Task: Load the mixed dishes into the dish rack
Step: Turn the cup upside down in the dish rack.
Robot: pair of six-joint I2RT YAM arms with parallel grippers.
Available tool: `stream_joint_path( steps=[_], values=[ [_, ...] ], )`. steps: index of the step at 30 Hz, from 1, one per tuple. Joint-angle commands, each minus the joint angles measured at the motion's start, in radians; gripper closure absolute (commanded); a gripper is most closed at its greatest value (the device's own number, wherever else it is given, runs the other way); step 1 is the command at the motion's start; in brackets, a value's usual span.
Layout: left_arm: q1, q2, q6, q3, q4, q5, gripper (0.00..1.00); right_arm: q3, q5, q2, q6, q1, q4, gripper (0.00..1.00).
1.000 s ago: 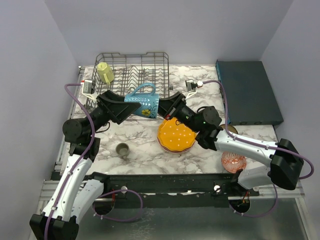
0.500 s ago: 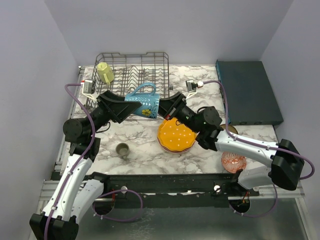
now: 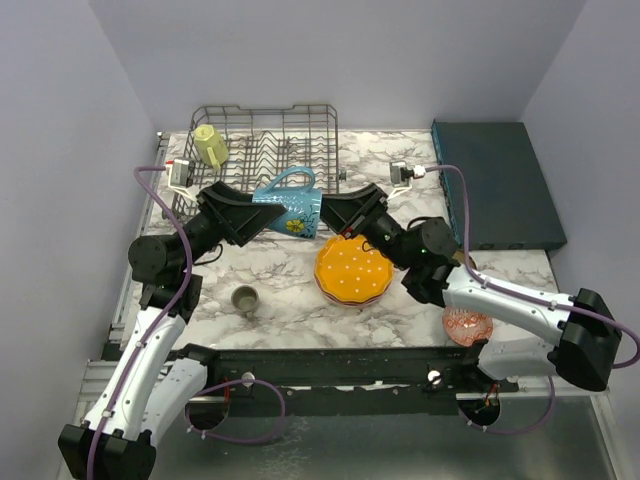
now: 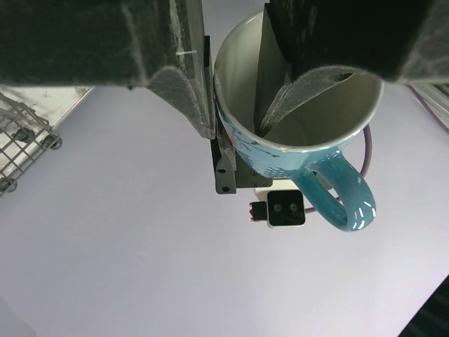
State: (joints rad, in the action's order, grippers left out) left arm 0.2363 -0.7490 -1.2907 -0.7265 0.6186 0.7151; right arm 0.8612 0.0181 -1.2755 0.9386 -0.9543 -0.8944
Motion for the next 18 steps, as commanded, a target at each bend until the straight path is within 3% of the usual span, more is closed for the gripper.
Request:
stream_joint_path(
  steps=[1,12,18],
  values=[
    [0.001,0.004,0.018,-0.011,0.040,-0.023,1.00,-0.029,-0.063,0.054,-0.027,-0.003,-0.003,0.65],
    [0.001,-0.014,0.061,-0.029,0.021,-0.034,1.00,-0.088,-0.119,0.141,-0.058,-0.003,0.066,0.57],
    [0.002,-0.021,0.153,-0.068,-0.080,-0.053,1.00,-0.118,-0.163,0.201,-0.080,-0.002,0.134,0.56]
  ],
)
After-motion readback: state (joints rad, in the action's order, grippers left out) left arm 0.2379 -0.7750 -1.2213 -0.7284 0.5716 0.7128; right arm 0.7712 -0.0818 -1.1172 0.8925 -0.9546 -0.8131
